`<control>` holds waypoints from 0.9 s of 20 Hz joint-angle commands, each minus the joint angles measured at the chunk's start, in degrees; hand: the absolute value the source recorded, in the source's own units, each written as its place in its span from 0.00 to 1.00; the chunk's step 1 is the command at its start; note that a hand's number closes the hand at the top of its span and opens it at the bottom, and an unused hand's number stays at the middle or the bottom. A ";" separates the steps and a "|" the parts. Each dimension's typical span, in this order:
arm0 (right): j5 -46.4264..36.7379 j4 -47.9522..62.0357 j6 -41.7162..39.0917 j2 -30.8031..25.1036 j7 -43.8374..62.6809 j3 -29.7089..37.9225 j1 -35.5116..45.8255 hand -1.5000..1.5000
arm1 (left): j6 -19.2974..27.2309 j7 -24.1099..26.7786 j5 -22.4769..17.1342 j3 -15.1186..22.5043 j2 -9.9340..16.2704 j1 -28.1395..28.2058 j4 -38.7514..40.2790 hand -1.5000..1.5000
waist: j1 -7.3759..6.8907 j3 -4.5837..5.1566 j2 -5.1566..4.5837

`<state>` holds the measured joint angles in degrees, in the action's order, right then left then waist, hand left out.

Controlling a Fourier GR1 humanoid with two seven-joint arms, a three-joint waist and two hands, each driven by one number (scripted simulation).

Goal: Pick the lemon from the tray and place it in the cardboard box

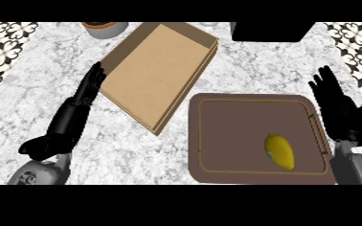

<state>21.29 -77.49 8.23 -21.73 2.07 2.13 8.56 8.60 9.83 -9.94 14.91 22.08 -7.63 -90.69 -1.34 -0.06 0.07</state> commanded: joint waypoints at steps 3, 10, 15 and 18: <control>4.77 -2.85 -17.12 -1.12 -4.42 -3.90 0.30 0.00 | 6.11 -4.18 4.72 -5.18 4.25 2.67 5.10 0.50 | 0.26 -0.12 -0.06; -19.12 -9.45 -28.28 -16.73 -22.28 -14.58 -1.24 0.00 | 8.40 -10.09 6.59 -9.30 9.67 4.77 12.07 0.50 | 0.19 -0.29 -0.33; -9.35 6.39 -40.94 -13.86 -47.30 -9.11 -6.24 0.00 | 9.01 -11.78 7.53 -10.14 10.22 3.19 13.77 0.50 | 0.85 -0.38 -0.79; -17.59 13.00 -41.26 -14.61 -59.07 -10.81 -3.76 0.00 | 7.93 -11.93 7.53 -9.77 9.88 3.02 15.12 0.50 | 0.05 -0.33 -0.76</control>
<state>8.59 -72.05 -27.26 -35.43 -40.48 -8.39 3.92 16.76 -1.63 -2.80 5.21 32.09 -4.54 -77.25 -0.96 -0.37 -0.58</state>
